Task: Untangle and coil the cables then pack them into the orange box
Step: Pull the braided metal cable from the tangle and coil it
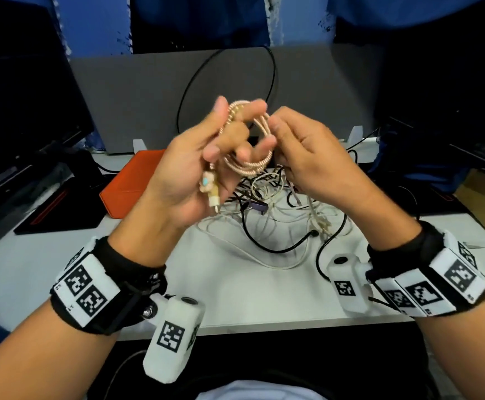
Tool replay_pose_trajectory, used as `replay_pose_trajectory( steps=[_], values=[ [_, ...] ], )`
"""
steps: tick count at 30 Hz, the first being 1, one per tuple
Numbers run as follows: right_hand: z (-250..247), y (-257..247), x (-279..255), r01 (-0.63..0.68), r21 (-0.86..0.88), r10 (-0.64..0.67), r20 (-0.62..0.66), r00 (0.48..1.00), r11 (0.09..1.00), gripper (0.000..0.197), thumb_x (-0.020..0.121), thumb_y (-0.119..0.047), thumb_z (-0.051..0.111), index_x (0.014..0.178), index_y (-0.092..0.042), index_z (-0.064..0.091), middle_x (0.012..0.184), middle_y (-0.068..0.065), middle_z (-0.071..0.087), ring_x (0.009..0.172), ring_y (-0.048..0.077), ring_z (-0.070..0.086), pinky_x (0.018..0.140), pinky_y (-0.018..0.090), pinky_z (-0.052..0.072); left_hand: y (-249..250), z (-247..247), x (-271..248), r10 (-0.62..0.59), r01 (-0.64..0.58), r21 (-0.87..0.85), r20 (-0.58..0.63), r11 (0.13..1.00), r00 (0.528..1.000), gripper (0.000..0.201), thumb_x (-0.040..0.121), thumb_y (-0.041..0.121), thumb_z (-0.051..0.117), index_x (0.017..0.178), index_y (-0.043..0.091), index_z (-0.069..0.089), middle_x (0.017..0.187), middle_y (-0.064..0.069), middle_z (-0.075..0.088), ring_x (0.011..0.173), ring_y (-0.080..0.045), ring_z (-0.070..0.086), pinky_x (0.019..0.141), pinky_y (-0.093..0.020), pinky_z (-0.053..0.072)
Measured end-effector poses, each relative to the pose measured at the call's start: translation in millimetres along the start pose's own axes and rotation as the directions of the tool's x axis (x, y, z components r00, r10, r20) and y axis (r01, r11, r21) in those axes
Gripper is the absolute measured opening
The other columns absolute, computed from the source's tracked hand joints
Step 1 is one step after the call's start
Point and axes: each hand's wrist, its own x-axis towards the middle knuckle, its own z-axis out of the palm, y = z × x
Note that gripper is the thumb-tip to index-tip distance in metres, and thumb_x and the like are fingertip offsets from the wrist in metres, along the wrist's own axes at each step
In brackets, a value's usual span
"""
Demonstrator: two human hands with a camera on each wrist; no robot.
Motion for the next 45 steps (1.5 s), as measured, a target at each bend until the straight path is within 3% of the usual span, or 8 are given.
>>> replay_pose_trajectory(
  steps=[5, 9, 15, 21, 27, 31, 39, 45],
  values=[
    [3, 8, -3, -0.014, -0.189, 0.071, 0.299, 0.952, 0.982, 0.027, 0.110, -0.036, 0.041, 0.129, -0.036, 0.060, 0.069, -0.010, 0.056, 0.063, 0.005, 0.055, 0.063, 0.033, 0.044, 14, -14, 7, 0.281, -0.296, -0.043, -0.215, 0.954, 0.935, 0.050, 0.112, 0.026, 0.032, 0.137, -0.016, 0.044, 0.075, -0.002, 0.050, 0.079, -0.016, 0.073, 0.093, -0.031, 0.055],
    [7, -9, -11, 0.085, -0.226, 0.044, 0.512, 0.858, 0.970, 0.040, 0.110, -0.032, 0.044, 0.150, -0.039, 0.047, 0.071, -0.040, 0.057, 0.068, -0.012, 0.054, 0.065, 0.010, 0.037, 12, -28, 12, 0.440, -0.290, 0.433, -0.301, 0.853, 0.846, 0.042, 0.112, 0.022, 0.033, 0.139, -0.010, 0.042, 0.089, -0.002, 0.075, 0.082, -0.017, 0.074, 0.086, -0.029, 0.054],
    [4, -22, -11, 0.167, -0.241, -0.044, 0.445, 0.894, 0.956, 0.022, 0.105, -0.033, 0.056, 0.085, -0.036, 0.064, 0.063, -0.017, 0.057, 0.062, 0.001, 0.052, 0.058, 0.017, 0.034, 2, -39, 8, 0.228, 0.127, 0.983, -0.156, 0.136, 0.961, 0.028, 0.111, 0.026, 0.037, 0.110, 0.007, 0.059, 0.069, 0.004, 0.069, 0.062, -0.027, 0.064, 0.068, -0.042, 0.054],
    [-8, -13, -2, 0.052, -0.024, -0.051, 0.024, 0.998, 0.998, 0.015, 0.100, -0.032, 0.065, 0.090, -0.020, 0.068, 0.072, -0.003, 0.070, 0.060, 0.005, 0.055, 0.060, 0.028, 0.044, 10, -31, -5, -0.229, 0.179, 0.742, -0.035, 0.646, 0.973, 0.054, 0.107, 0.042, 0.038, 0.081, 0.005, 0.068, 0.052, -0.004, 0.041, 0.042, -0.020, 0.039, 0.070, -0.077, 0.034],
    [6, -13, -3, 0.028, 0.168, -0.008, -0.120, 0.993, 0.985, 0.025, 0.107, -0.032, 0.054, 0.096, -0.013, 0.068, 0.071, -0.003, 0.064, 0.057, 0.011, 0.056, 0.056, 0.032, 0.047, 4, -18, -3, -0.119, 0.061, 0.450, 0.102, 0.891, 0.988, 0.037, 0.109, 0.026, 0.029, 0.089, 0.009, 0.056, 0.052, 0.007, 0.025, 0.036, -0.014, 0.022, 0.064, -0.027, 0.049],
    [16, -16, -9, -0.146, 0.368, 0.129, 0.068, 0.989, 0.918, 0.054, 0.111, -0.048, 0.031, 0.106, -0.011, 0.070, 0.080, 0.025, 0.069, 0.054, 0.038, 0.057, 0.048, 0.045, 0.047, 6, -19, -1, -0.082, 0.041, 0.265, 0.147, 0.963, 0.986, 0.037, 0.109, 0.027, 0.026, 0.086, 0.012, 0.051, 0.051, 0.007, 0.022, 0.036, -0.011, 0.026, 0.067, -0.025, 0.049],
    [36, -16, -16, -0.176, 0.455, 0.140, 0.113, 0.984, 0.873, 0.035, 0.114, -0.034, 0.031, 0.095, -0.013, 0.052, 0.067, -0.006, 0.044, 0.051, 0.005, 0.037, 0.045, 0.022, 0.028, 6, -23, 5, -0.054, 0.072, 0.210, -0.089, 0.975, 0.995, 0.043, 0.109, 0.042, 0.033, 0.083, 0.018, 0.057, 0.045, 0.010, 0.038, 0.038, -0.004, 0.041, 0.071, -0.026, 0.023],
    [43, -11, -17, -0.191, 0.388, 0.173, 0.083, 0.981, 0.902, 0.037, 0.113, -0.036, 0.032, 0.097, -0.008, 0.049, 0.063, -0.014, 0.047, 0.049, 0.000, 0.040, 0.047, 0.018, 0.034, -2, -5, 7, 0.066, 0.016, 0.268, -0.297, 0.963, 0.953, 0.040, 0.108, 0.040, 0.044, 0.079, 0.015, 0.054, 0.042, 0.009, 0.032, 0.036, -0.006, 0.039, 0.067, -0.026, 0.045]
  ],
)
